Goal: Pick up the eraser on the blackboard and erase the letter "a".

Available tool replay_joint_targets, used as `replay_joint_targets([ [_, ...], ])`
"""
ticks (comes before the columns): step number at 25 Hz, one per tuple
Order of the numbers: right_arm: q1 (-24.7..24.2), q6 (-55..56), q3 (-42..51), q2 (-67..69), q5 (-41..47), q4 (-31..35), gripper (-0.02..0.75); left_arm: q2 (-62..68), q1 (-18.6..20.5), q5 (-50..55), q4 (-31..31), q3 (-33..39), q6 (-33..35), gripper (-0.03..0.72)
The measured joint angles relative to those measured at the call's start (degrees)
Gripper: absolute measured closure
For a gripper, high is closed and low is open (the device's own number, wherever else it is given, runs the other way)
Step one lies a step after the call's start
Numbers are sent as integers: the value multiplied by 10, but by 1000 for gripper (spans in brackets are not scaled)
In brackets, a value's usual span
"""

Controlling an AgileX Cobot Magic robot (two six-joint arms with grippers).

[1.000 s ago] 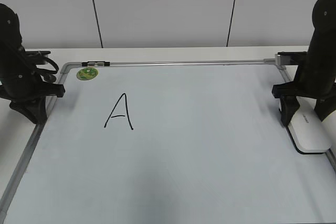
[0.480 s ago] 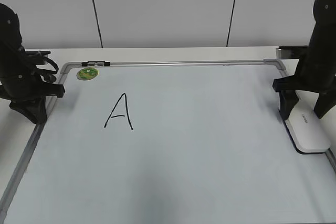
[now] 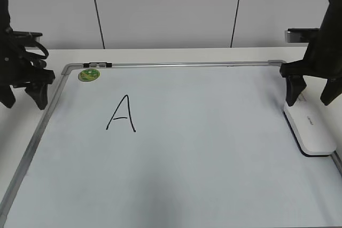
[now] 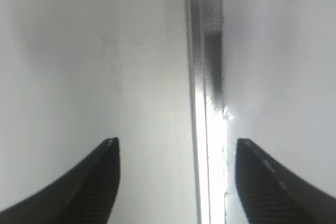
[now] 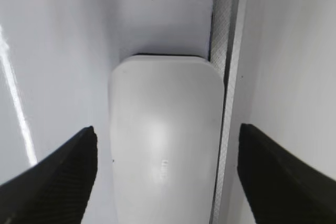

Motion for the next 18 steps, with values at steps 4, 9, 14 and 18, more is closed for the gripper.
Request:
replay_joint_targets([
  [4, 0, 2, 0, -13, 0, 19, 118, -40, 0, 22, 12, -1, -1, 22],
  [9, 0, 10, 0, -30, 2, 46, 132, -70, 0, 82, 22, -1, -1, 61],
  [14, 0, 17, 18, -64, 3, 63, 174, -83, 0, 100, 11, -1, -1, 180],
  [18, 0, 17, 53, -109, 3, 75, 183, -132, -2, 100, 15, 16, -1, 239],
])
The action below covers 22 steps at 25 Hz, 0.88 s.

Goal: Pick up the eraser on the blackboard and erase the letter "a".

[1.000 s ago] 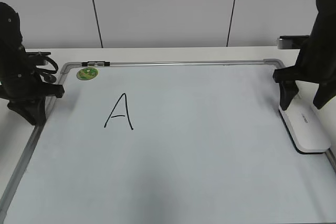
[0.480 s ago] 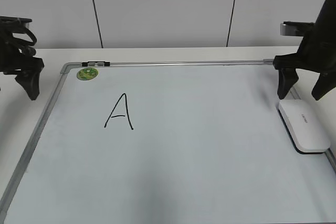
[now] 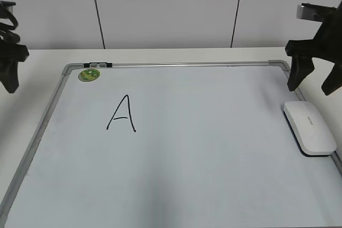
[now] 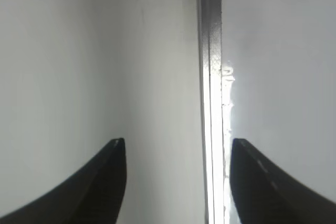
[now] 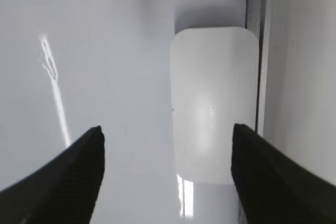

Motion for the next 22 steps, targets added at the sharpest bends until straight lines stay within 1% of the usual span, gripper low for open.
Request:
replay_joint_targets([
  [4, 4, 0, 41, -49, 1, 21, 183, -84, -3, 5, 12, 35, 0, 279],
  [9, 29, 0, 66, -99, 2, 25, 183, -205, -3, 10, 14, 116, 0, 306],
  [10, 29, 0, 66, -99, 2, 25, 183, -227, -3, 10, 14, 138, 0, 311],
  [11, 47, 0, 73, -114, 3, 26, 183, -253, -3, 10, 14, 162, 0, 315],
  [15, 85, 0, 96, -152, 3, 18, 183, -357, -3, -18, 14, 261, 0, 320],
  [17, 108, 0, 124, -189, 2, 9, 183, -409, -3, -35, 18, 308, 0, 320],
  [22, 124, 0, 211, -293, -20, 4, 183, -547, -3, -50, 23, 416, 0, 320],
])
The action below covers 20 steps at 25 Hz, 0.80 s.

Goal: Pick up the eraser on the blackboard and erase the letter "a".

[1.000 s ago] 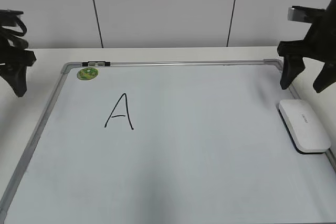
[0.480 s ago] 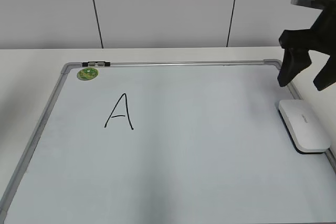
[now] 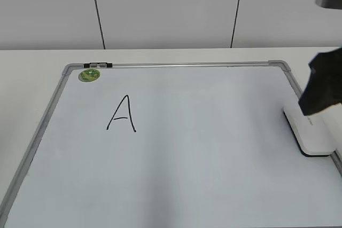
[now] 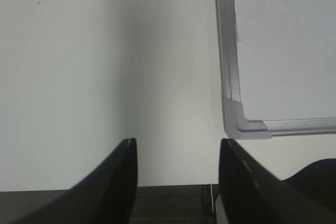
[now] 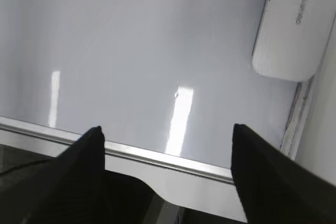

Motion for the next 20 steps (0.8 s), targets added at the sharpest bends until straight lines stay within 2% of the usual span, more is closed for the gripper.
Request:
replay_joint_targets([
  [3, 0, 0, 81, -91, -20, 0, 183, -83, 0, 0, 0, 50, 0, 330],
  [4, 0, 0, 81, -91, -20, 0, 183, -113, -1, 0, -1, 66, 0, 334],
  [5, 0, 0, 135, -155, -24, 0, 183, -141, -5, 1, -1, 78, 0, 338],
  [7, 0, 0, 179, -206, -24, 0, 183, -189, -16, 5, -6, 101, 0, 347],
  [14, 0, -4, 312, -423, -25, -20, 183, -335, -35, 20, -3, 124, 1, 353],
  [20, 0, -4, 364, -550, -26, -50, 183, -387, -44, 20, -7, 126, 1, 363],
])
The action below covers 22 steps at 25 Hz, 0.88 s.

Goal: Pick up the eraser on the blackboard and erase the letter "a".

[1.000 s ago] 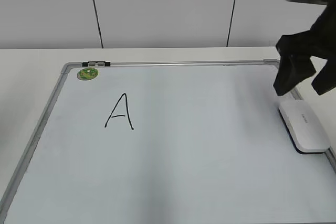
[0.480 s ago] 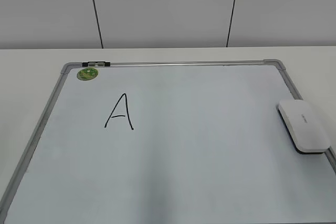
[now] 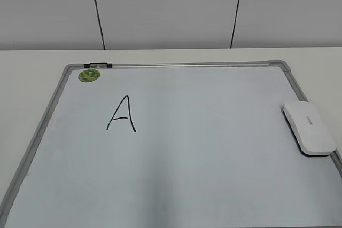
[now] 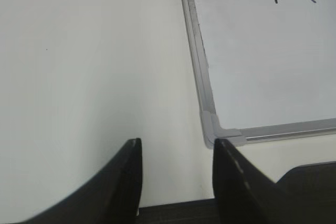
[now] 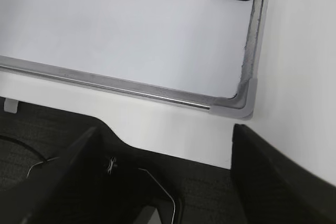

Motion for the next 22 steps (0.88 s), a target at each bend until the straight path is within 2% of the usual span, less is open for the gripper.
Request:
replay_joint_targets([
  [5, 0, 0, 20, -54, -8, -5, 183, -1, -12, -19, -8, 14, 0, 372],
  [22, 0, -1, 21, -57, -10, -15, 183, -1, -12, -26, -8, 16, 0, 391],
])
